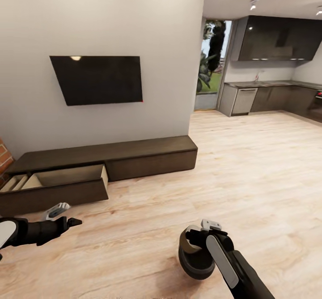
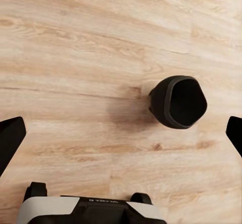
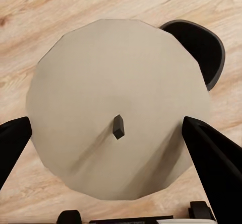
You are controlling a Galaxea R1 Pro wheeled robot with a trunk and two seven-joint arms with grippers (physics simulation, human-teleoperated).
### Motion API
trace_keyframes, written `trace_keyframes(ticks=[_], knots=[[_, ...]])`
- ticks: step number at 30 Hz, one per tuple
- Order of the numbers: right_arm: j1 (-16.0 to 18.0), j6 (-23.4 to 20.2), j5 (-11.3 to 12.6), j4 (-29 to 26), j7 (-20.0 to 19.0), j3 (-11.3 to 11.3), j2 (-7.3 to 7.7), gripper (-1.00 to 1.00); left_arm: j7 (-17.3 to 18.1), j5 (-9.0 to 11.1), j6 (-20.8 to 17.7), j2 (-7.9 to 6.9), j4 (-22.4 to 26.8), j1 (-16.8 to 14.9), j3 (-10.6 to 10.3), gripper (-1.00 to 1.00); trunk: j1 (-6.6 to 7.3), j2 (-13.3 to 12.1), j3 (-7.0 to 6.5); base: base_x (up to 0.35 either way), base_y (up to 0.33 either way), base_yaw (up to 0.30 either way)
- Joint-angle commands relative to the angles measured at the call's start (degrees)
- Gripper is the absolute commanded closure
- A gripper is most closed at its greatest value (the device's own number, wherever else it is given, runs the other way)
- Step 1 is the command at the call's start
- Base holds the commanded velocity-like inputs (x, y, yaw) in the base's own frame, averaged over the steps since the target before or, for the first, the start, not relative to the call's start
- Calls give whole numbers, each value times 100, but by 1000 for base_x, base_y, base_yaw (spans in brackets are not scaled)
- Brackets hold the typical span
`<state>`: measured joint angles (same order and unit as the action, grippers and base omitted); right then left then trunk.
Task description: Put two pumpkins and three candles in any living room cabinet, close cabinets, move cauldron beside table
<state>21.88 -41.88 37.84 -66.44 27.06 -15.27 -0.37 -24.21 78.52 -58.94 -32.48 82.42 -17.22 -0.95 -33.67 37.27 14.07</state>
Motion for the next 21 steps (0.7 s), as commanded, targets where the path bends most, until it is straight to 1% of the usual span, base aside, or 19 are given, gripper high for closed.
trace_keyframes(ticks=[1,9,11,12,13,14,15,17,19,20,21], knots=[[6,-4,56,-9,63,-7,1,100,-59,58,-4,-4,3,-6,-6,-100,21,-33,-2,0,1,202],[2,-6,52,-9,69,-11,-2,100,-73,63,-9,-13,-13,-6,8,-100,197,-354,-87,0,0,202],[1,-20,49,-9,82,-15,-64,100,-85,54,-11,-32,-123,-8,11,-100,241,-434,-109,0,0,202],[7,-31,47,-9,110,-31,-151,100,-89,6,-15,-53,-269,-8,17,-100,262,-474,-119,0,0,202],[11,-35,43,-9,123,-50,-189,100,-89,-31,-16,-57,-322,-9,18,-100,284,-514,-130,0,0,202],[21,-43,34,-7,164,-113,-268,100,-91,-150,-18,-63,-422,-9,20,-100,306,-555,-141,0,0,202],[33,-48,16,7,222,-204,-357,100,-91,-334,-21,-67,-510,-9,22,-100,328,-595,-151,0,0,202],[103,-52,-7,156,412,-402,-634,100,-92,-908,-15,-58,-621,-9,25,-100,350,-635,-155,0,0,202],[279,-45,-18,536,594,-498,-963,100,-80,-1476,-8,-30,-668,-9,35,-100,350,-635,-140,0,0,202],[473,-20,-28,974,685,-535,-963,100,-62,-1734,-4,-8,-679,-9,28,-100,350,-635,-133,0,0,202],[607,-5,-32,1298,721,-549,-963,100,-54,-1838,-1,17,-680,-9,23,-100,350,-635,-126,0,0,202]])
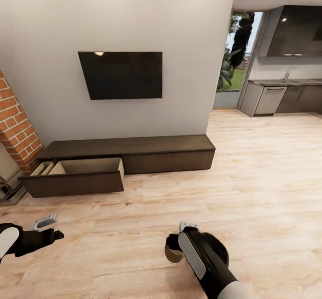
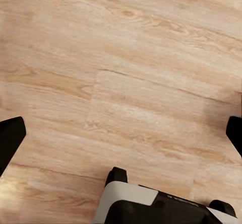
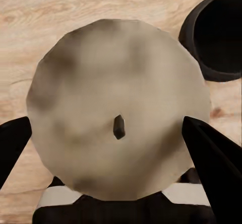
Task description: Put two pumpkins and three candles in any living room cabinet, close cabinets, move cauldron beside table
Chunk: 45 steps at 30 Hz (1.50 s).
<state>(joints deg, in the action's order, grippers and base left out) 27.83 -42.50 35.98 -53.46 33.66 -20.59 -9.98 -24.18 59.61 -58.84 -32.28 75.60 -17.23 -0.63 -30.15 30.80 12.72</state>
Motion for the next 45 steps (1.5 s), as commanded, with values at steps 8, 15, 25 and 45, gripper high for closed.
trace_keyframes(ticks=[8,15,25,45], knots=[[339,104,155,788,100,-1,-2,100,-40,-189,103,172,-10,-8,99,-100,-2,12,54,220,91,141],[320,319,150,811,93,-60,-2,100,-43,-207,80,125,-9,-8,148,-100,-2,12,56,259,181,9],[310,322,146,811,106,-61,-2,100,-35,-204,49,115,-10,-8,336,-100,-2,12,56,167,280,0],[605,-193,215,67,189,-137,-2,100,1756,-235,30,-565,-1380,-17,617,-100,-2,12,56,67,133,0]])
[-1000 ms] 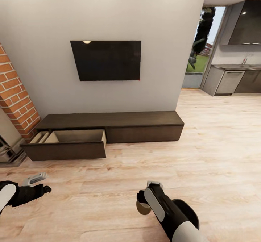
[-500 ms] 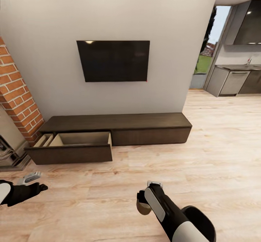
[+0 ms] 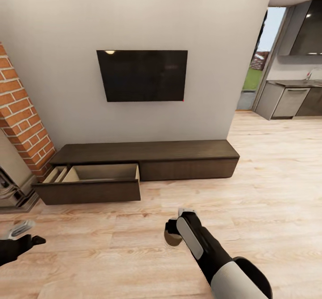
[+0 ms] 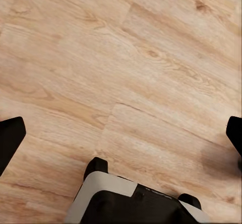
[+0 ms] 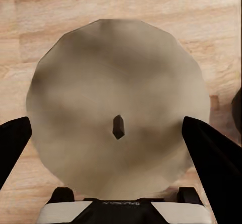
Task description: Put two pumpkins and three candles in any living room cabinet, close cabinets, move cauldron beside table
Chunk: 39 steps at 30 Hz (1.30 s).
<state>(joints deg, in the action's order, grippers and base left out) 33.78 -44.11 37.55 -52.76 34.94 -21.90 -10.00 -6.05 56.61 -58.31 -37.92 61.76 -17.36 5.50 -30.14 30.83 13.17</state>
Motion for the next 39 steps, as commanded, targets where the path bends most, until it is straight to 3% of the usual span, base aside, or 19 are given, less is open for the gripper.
trace_keyframes(ticks=[1,4,7,15,18,23,31,39], knots=[[77,-104,66,4,90,-7,0,100,-32,61,-21,-9,-13,-4,4,-100,-3,10,11,61,2,0],[357,-277,109,128,217,-7,0,100,57,51,-8,-35,-65,-4,3,-100,-3,10,11,74,1,0],[455,-161,160,474,254,-12,0,100,97,48,-4,-68,-81,-4,10,-100,-3,10,11,100,2,0],[479,-81,165,723,238,-12,0,100,109,54,3,-90,-77,-4,20,-100,-3,10,11,241,122,0],[480,-58,165,736,224,-15,0,100,118,69,4,-190,-53,-4,21,-100,-3,10,11,278,201,0],[480,39,165,738,223,-19,0,100,124,77,-2,-239,-44,-4,23,-100,-3,10,11,255,238,0],[480,90,165,726,216,-24,0,100,403,69,-17,-267,-42,-4,325,-100,-3,10,11,170,290,0],[473,101,165,705,213,-37,0,100,514,61,-21,-269,-41,-4,363,-100,-3,10,11,152,299,0]])
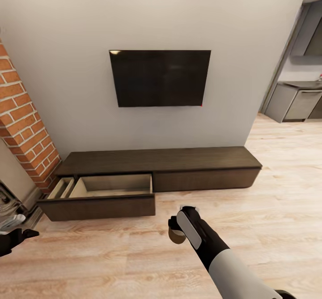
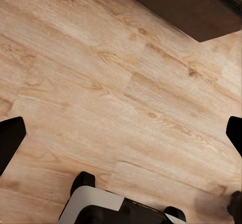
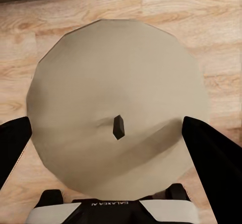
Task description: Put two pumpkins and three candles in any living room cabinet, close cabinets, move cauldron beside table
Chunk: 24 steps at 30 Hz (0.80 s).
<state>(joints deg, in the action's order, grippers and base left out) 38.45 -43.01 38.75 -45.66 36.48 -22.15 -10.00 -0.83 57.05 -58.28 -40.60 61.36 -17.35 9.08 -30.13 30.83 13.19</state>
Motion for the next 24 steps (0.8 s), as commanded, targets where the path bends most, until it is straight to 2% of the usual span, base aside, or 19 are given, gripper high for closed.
trace_keyframes(ticks=[1,6,18,24], knots=[[6,-8,45,-10,60,-13,0,100,-7,16,-21,0,-1,-5,7,-100,-4,9,10,152,300,0],[5,-6,45,-87,63,-20,0,100,-6,16,-18,0,-1,-5,13,-100,-4,9,10,154,300,72],[5,-11,45,-136,65,-26,0,100,-5,16,-11,9,-1,-5,6,-100,-4,9,17,222,245,264],[5,26,45,-142,62,-26,0,100,-5,16,-8,9,-1,-5,6,-100,-4,9,7,283,155,26]])
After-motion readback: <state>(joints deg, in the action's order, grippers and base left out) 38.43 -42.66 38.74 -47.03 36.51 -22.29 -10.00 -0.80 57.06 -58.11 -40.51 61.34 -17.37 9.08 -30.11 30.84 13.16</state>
